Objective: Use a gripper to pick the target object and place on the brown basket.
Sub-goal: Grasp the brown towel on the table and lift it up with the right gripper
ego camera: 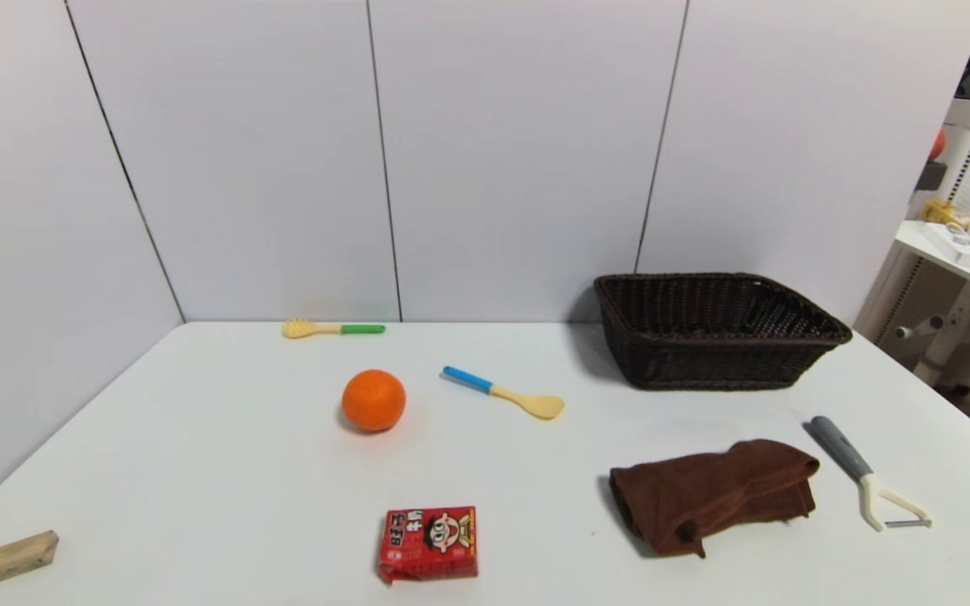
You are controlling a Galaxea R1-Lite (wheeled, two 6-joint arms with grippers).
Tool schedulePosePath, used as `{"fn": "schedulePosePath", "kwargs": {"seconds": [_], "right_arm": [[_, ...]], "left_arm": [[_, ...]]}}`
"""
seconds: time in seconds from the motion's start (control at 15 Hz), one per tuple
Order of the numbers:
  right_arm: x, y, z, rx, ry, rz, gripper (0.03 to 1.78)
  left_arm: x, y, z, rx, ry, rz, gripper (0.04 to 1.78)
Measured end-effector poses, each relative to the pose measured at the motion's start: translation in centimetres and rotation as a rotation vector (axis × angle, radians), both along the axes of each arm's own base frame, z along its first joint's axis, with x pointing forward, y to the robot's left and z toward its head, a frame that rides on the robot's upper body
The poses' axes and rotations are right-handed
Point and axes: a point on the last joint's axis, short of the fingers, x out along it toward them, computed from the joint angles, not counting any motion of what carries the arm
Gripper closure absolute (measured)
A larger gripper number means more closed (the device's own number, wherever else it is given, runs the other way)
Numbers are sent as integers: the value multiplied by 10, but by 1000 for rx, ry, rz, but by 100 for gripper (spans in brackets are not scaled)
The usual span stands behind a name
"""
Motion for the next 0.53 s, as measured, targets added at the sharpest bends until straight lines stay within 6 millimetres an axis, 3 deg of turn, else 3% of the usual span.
{"fn": "schedulePosePath", "kwargs": {"seconds": [0.27,0.53], "right_arm": [[-1,0,13,-13,-18,9,11],[15,1,67,-99,51,66,11]], "left_arm": [[0,0,0,0,0,0,13],[0,0,0,0,-1,1,13]]}}
